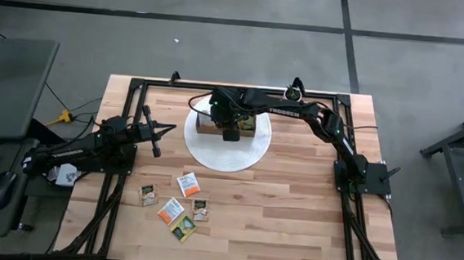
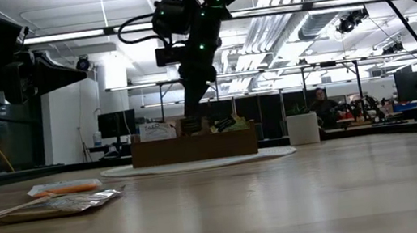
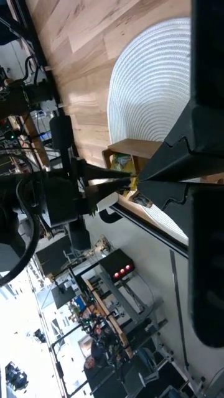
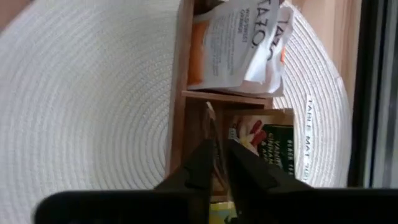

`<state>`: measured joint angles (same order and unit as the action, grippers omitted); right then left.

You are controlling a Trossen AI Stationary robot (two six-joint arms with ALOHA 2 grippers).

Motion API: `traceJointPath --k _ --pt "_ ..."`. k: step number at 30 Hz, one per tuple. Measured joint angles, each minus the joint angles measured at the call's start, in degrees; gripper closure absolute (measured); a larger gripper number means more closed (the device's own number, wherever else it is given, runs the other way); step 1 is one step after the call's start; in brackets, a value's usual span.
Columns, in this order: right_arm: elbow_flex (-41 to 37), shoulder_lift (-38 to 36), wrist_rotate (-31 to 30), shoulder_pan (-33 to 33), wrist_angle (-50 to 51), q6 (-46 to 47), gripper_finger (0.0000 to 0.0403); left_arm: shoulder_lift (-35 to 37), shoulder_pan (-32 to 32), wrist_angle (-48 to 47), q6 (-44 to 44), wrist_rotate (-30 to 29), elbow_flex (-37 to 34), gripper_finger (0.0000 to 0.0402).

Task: Pick & Place Tea
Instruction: Put the brown tea bag into the middle section of the wooden organizer, then put the white tea bag into the left section of the wooden organizer

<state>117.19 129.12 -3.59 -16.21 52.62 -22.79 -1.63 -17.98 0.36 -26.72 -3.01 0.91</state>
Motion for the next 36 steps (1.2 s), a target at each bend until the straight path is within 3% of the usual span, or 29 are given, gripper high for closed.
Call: traceJointPath --k 8,13,19,28,36 --pt "0.0 0.0 -3.3 0.1 0.0 0.7 0.0262 0.0 0.0 0.0 0.0 0.0 0.0 0.0401" --pt "0.0 -1.5 -5.6 0.2 -0.1 0.9 0.0233 0.0 0.0 0.0 0.0 0.0 0.0 0.0401" --pt "0.1 -5.5 -7.5 0.5 0.9 3.0 0.0233 0.0 0.0 0.0 0.0 0.0 0.0 0.0401" --pt "0.2 -11.9 0.2 3.2 7.4 15.1 0.0248 0.0 0.0 0.0 0.0 0.0 0.0 0.0401" --pt "-0.7 -16.3 0.4 6.6 17.1 18.9 0.0306 0.0 0.0 0.0 0.0 0.0 0.0 0.0401"
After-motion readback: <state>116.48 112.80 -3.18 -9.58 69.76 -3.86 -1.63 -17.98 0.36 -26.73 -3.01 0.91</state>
